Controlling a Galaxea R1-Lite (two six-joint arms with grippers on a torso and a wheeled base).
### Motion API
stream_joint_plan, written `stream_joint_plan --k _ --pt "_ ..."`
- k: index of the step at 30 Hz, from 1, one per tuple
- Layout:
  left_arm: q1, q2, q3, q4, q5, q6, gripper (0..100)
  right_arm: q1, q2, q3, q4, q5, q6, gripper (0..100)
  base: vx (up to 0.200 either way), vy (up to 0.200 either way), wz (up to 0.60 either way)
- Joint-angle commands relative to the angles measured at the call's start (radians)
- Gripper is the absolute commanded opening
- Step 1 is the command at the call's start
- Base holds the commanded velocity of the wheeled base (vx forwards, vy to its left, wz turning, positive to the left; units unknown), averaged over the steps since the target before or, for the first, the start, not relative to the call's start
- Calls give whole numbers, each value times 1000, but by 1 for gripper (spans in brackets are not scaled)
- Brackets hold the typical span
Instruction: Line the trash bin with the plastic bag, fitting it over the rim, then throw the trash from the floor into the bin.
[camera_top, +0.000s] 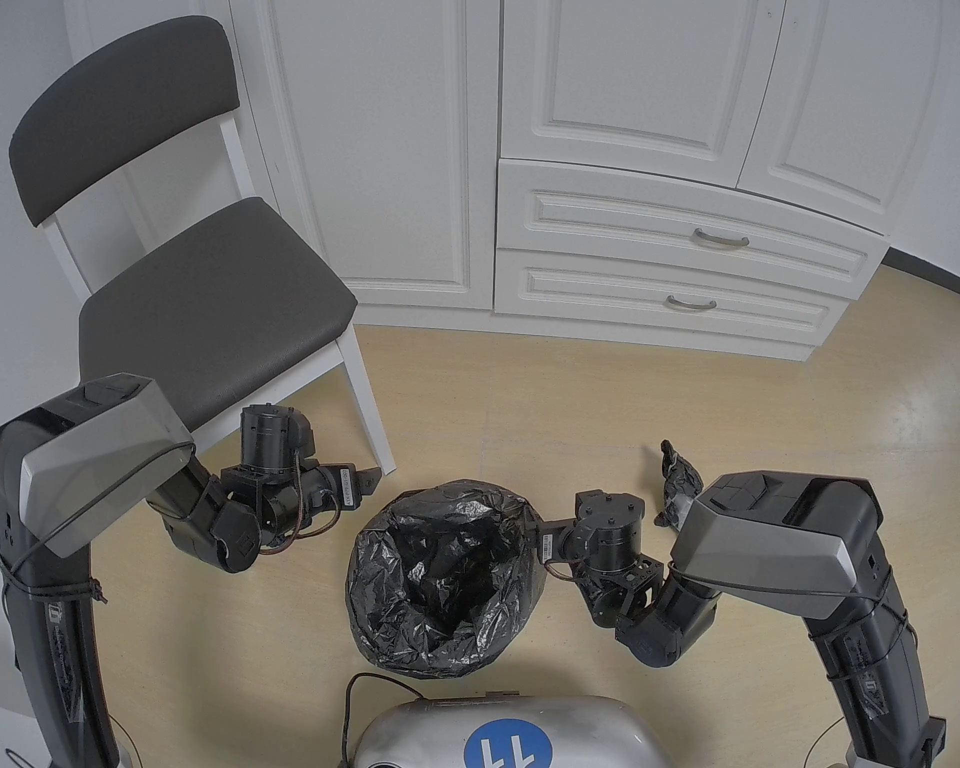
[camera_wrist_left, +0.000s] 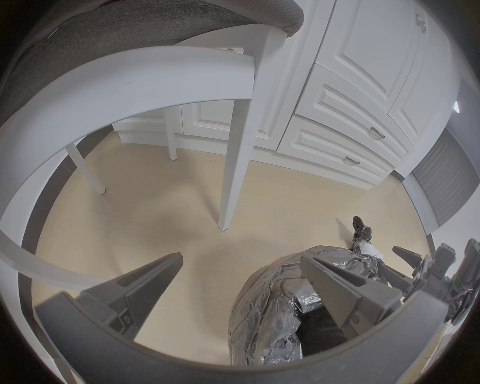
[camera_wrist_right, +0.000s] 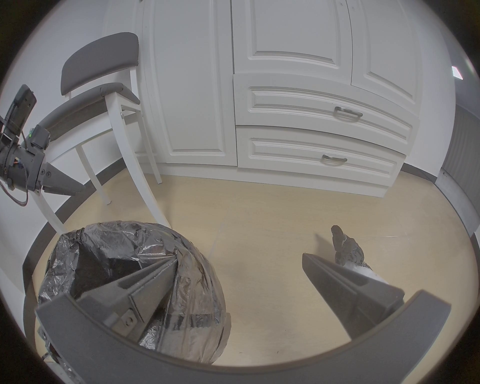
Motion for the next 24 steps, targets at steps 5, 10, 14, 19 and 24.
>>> stream_joint_plan --k 5,10,14,19,24 --pt "0 5 0 0 0 0 100 -10 -4 3 0 1 0 100 0 0 0" --pt "0 1 0 0 0 0 100 6 -36 32 -3 1 0 100 0 0 0" --pt "-3 -3 3 0 0 0 100 22 -87 72 -2 3 1 100 0 0 0" --pt "-3 -3 11 0 -1 4 100 30 -116 94 0 9 3 100 0 0 0" --pt "-2 -3 12 -2 -1 24 100 19 -104 86 1 14 3 100 0 0 0"
